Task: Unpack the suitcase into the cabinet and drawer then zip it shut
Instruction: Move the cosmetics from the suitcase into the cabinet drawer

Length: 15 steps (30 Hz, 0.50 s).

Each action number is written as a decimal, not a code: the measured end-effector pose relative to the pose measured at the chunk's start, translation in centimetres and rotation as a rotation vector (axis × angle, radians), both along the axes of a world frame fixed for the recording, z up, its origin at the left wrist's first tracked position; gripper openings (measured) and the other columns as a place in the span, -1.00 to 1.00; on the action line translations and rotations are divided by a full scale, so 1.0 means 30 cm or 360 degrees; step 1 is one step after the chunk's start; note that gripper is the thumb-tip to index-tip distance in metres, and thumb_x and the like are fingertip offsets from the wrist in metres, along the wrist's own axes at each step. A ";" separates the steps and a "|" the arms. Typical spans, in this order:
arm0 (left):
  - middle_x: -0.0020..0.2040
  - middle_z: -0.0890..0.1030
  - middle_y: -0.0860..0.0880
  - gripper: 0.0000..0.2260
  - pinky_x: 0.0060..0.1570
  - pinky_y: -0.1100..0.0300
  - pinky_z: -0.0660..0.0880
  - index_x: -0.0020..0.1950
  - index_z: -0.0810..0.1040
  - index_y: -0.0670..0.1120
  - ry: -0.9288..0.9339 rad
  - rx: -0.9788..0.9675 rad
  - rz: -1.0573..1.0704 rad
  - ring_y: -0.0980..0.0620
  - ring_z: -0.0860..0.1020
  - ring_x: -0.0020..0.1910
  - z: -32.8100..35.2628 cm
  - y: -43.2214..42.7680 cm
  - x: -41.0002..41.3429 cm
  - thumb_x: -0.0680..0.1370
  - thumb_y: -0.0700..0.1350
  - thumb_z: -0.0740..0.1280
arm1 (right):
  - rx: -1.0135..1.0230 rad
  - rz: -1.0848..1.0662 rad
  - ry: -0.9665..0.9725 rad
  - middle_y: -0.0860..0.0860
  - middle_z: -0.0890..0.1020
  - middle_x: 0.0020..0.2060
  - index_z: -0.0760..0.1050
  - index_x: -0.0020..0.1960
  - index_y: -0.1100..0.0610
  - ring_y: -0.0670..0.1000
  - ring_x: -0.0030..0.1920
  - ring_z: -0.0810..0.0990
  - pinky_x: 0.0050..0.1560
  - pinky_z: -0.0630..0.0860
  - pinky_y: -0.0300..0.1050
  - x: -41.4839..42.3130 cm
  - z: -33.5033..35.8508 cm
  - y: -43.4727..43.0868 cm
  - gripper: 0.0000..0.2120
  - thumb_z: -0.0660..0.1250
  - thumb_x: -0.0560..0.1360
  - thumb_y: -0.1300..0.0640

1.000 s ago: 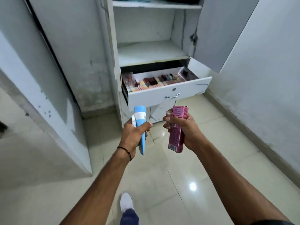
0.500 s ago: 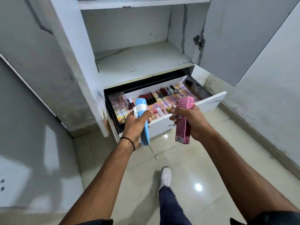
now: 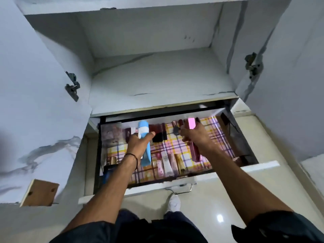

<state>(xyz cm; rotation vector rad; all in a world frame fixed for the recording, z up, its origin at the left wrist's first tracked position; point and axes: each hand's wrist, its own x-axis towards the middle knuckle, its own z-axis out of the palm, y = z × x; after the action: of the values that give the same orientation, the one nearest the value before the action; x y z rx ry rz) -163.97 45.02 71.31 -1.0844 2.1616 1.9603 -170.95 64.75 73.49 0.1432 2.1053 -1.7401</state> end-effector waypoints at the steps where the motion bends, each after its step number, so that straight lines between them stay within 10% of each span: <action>1: -0.31 0.51 -0.07 -0.72 -0.34 0.19 0.34 -0.11 0.52 -0.17 -0.0047 -0.0009 0.0033 -0.03 0.48 -0.33 -0.026 0.005 -0.015 0.49 0.03 0.46 | 0.0041 0.0035 -0.0019 0.04 0.62 -0.28 0.54 -0.12 0.13 0.00 -0.30 0.56 -0.25 0.52 -0.02 -0.026 -0.035 0.007 -0.86 0.44 0.47 0.33; 15: -0.13 0.62 -0.16 -0.61 -0.24 0.18 0.45 0.06 0.54 -0.20 -0.0289 -0.0180 0.0123 -0.06 0.56 -0.23 -0.244 0.055 -0.100 0.43 0.06 0.49 | 0.0494 0.0141 0.0004 0.03 0.64 -0.18 0.51 0.15 0.12 0.03 -0.21 0.65 -0.29 0.57 -0.10 -0.138 -0.346 0.085 -0.74 0.43 0.48 0.20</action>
<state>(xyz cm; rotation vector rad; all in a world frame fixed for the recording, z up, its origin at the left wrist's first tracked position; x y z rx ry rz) -166.96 46.68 63.99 -1.3250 2.1867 1.7087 -175.10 67.31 63.12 0.1322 2.3337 -1.3557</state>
